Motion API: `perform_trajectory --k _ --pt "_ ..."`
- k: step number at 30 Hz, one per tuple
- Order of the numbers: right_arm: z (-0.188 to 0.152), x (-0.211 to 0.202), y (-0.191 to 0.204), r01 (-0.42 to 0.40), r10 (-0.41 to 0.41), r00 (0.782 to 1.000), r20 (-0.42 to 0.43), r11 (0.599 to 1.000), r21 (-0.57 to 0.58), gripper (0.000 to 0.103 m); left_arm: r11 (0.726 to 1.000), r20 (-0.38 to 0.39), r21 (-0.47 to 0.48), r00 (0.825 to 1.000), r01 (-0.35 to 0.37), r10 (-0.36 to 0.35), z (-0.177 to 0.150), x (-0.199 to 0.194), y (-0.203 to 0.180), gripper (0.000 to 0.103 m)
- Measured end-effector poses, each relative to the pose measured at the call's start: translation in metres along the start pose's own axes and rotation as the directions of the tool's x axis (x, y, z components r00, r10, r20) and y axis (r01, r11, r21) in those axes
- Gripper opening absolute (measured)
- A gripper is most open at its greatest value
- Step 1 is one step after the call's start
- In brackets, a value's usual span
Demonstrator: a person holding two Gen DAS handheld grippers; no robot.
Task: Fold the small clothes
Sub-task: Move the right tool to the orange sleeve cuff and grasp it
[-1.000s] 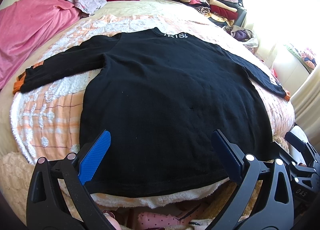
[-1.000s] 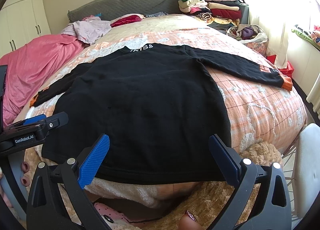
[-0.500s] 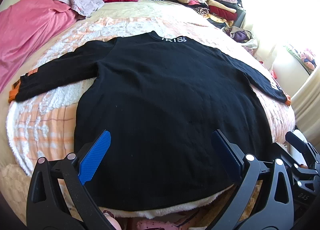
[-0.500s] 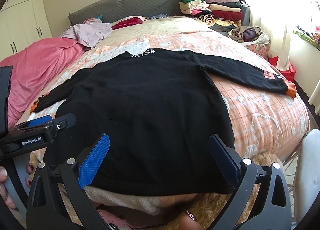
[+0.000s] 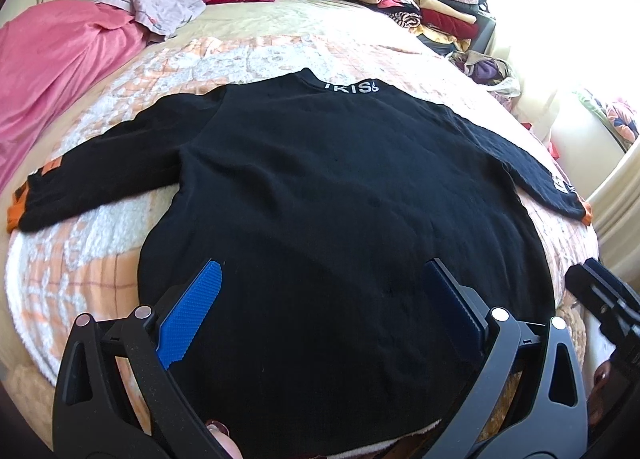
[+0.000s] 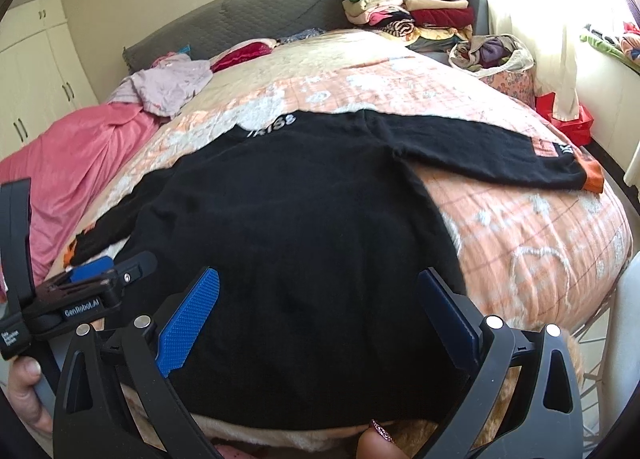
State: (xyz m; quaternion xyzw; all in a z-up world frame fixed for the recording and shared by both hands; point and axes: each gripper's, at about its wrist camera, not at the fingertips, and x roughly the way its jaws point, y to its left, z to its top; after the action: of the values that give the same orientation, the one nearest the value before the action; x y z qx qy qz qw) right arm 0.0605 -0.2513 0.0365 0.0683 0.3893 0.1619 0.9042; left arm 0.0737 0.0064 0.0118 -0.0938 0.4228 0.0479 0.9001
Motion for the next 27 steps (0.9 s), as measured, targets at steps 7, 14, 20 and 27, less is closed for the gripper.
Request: perform_trajectory --k 7,14,20,27 --pt "0.036 0.009 -0.014 0.03 -0.031 0.999 0.031 0.999 0.039 0.099 1.0 0.017 0.007 1.0 0.014 -0.014 0.025 0.005 -0.005 0.095" --pt "0.063 0.017 -0.036 0.055 -0.06 0.997 0.051 0.994 0.095 0.099 0.999 0.041 0.02 0.999 0.032 -0.033 0.052 0.009 -0.017 0.095" --pt "0.084 0.023 -0.057 0.076 -0.086 0.994 0.06 0.985 0.156 0.099 0.998 0.044 0.026 0.998 0.053 -0.054 0.071 0.017 -0.033 0.095" --pt "0.103 0.026 -0.083 0.078 -0.094 0.994 0.062 0.974 0.212 0.099 0.998 0.029 0.022 0.998 0.062 -0.063 0.09 0.033 -0.044 0.095"
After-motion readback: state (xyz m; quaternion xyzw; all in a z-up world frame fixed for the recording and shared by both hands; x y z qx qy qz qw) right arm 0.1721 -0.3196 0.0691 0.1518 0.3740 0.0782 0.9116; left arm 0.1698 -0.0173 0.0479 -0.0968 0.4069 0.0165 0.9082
